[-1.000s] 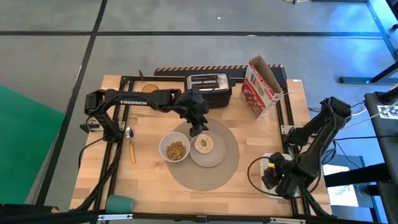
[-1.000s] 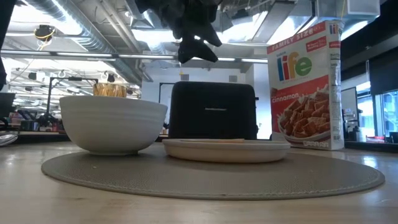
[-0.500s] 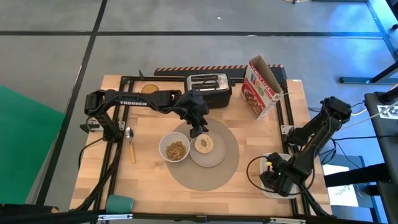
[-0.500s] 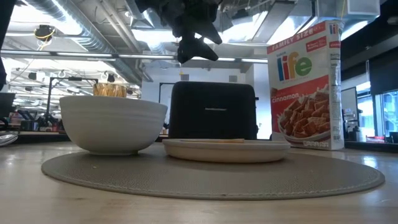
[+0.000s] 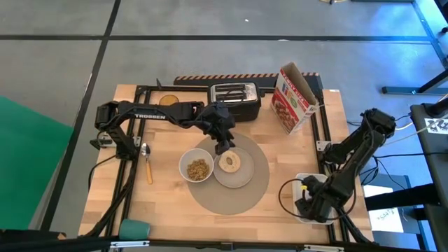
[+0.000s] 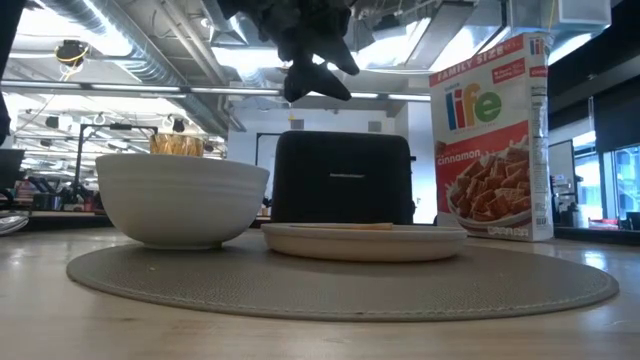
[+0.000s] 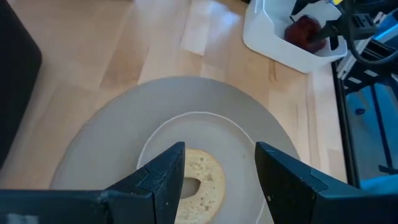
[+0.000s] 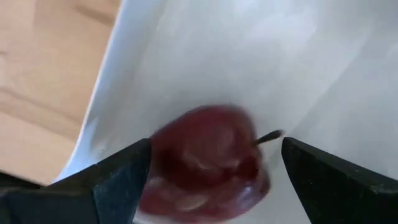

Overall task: Arrange a breakfast setting
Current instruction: Put the red apple on the gray plate

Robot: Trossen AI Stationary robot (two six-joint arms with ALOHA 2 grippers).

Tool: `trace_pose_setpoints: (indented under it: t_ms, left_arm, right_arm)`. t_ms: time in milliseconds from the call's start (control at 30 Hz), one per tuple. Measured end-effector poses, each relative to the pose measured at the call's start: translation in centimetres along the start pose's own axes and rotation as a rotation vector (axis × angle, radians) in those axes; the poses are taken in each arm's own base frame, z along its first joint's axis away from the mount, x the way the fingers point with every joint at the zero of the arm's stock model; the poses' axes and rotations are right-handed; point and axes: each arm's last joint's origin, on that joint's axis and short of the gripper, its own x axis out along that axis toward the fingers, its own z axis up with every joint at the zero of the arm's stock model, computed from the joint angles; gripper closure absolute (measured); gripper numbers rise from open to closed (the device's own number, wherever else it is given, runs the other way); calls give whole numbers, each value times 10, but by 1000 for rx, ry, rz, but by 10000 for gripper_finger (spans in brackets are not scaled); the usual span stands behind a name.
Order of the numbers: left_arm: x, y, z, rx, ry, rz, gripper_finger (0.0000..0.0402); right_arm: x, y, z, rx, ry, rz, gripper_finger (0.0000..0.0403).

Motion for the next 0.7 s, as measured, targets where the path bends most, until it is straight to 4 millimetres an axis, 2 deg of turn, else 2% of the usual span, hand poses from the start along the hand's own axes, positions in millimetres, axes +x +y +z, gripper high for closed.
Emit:
trace_pose_setpoints:
  t_ms: [133, 267, 433, 533, 700]
  left_arm:
    - [0, 0, 1, 3, -15, 11, 212]
    - [0, 1, 2, 2, -19, 12, 212]
    - [0, 2, 2, 2, -21, 18, 212]
    - [0, 2, 2, 10, -24, 29, 212]
    - [0, 3, 2, 27, -28, 47, 212]
  right_arm:
    - [-10, -3, 2, -27, -73, -51, 52]
    - [-35, 0, -1, -18, -113, -59, 52]
    - [-61, 11, -6, 75, -30, -29, 52]
    - [-60, 17, -8, 89, 9, 13, 52]
    - [-39, 19, -7, 102, 18, -10, 52]
